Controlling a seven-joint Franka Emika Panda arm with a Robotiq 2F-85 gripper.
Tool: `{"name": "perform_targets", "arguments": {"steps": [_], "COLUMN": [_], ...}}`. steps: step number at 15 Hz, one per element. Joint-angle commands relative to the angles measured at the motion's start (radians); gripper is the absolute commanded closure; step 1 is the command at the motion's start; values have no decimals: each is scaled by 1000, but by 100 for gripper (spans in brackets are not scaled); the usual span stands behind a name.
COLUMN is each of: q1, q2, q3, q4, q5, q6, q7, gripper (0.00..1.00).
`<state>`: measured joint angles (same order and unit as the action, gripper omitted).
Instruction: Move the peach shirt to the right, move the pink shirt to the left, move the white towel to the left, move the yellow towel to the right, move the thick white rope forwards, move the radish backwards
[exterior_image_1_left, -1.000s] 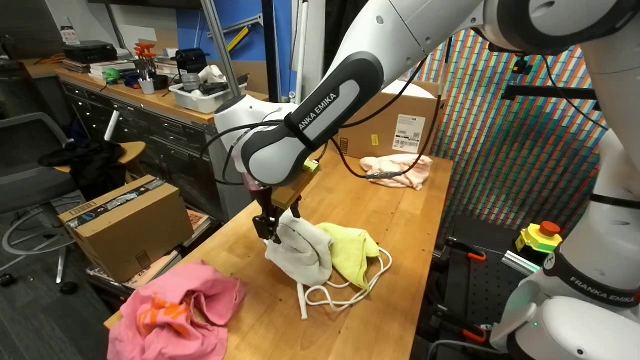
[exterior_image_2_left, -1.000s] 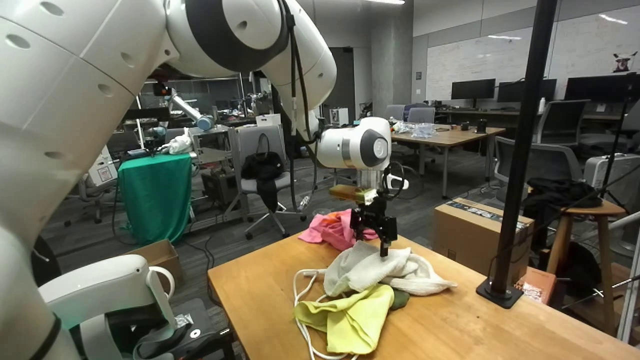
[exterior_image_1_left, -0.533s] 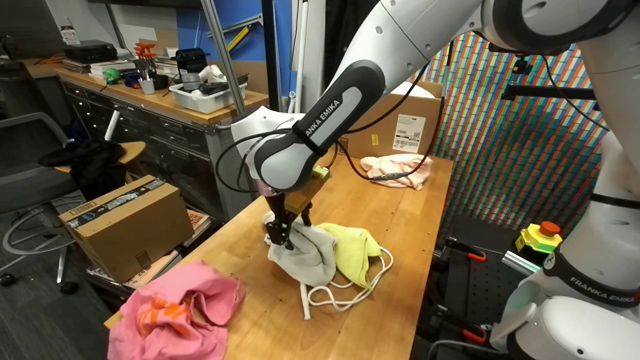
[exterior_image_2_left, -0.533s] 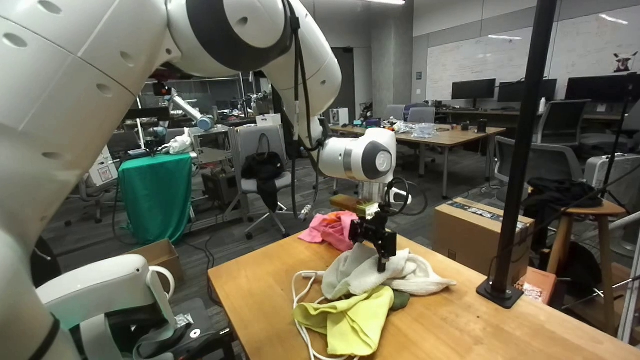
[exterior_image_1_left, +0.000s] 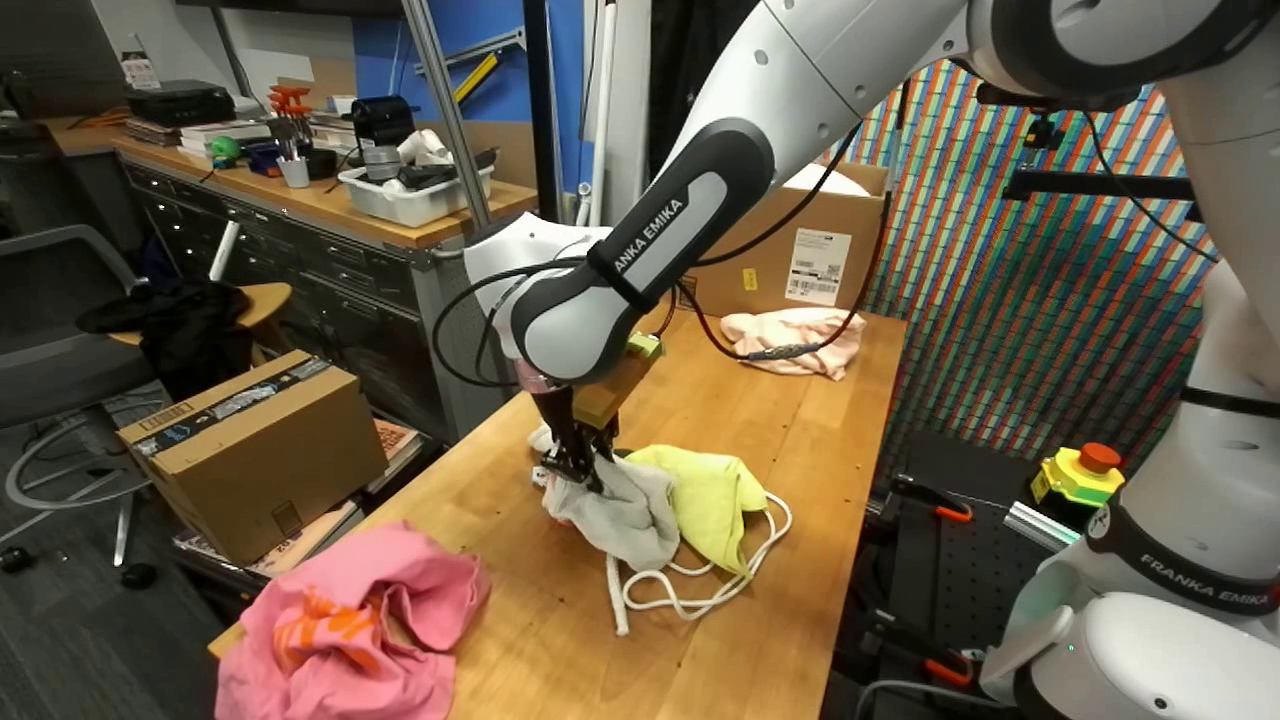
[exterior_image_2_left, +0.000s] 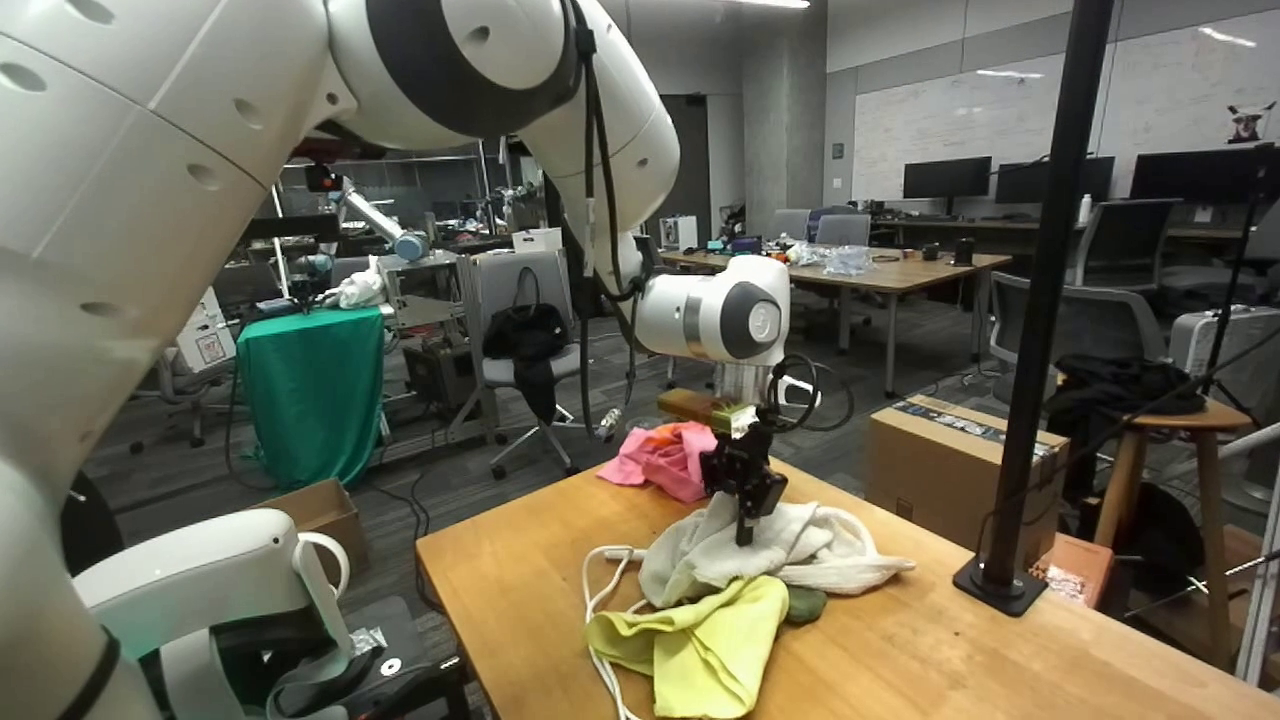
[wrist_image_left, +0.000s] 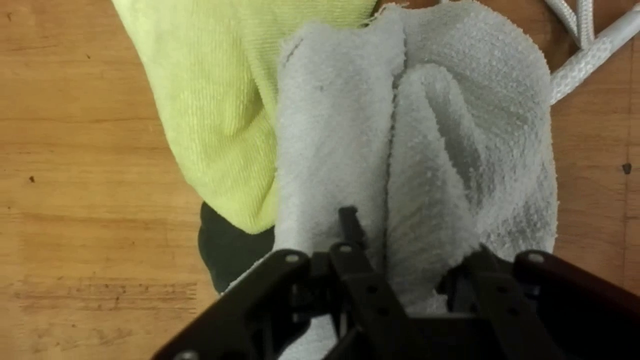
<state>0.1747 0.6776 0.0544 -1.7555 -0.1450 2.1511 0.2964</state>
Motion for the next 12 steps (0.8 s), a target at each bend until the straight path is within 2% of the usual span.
{"name": "perform_targets", "arguments": {"steps": [1,12], "q1": [16,-10], "q2": [-94,-504], "q3": [-18,-46], "q4": [-77,-287], "q5": [0,-34], "q6": [32,85], "q7": [-8,50], "gripper": [93,91]}}
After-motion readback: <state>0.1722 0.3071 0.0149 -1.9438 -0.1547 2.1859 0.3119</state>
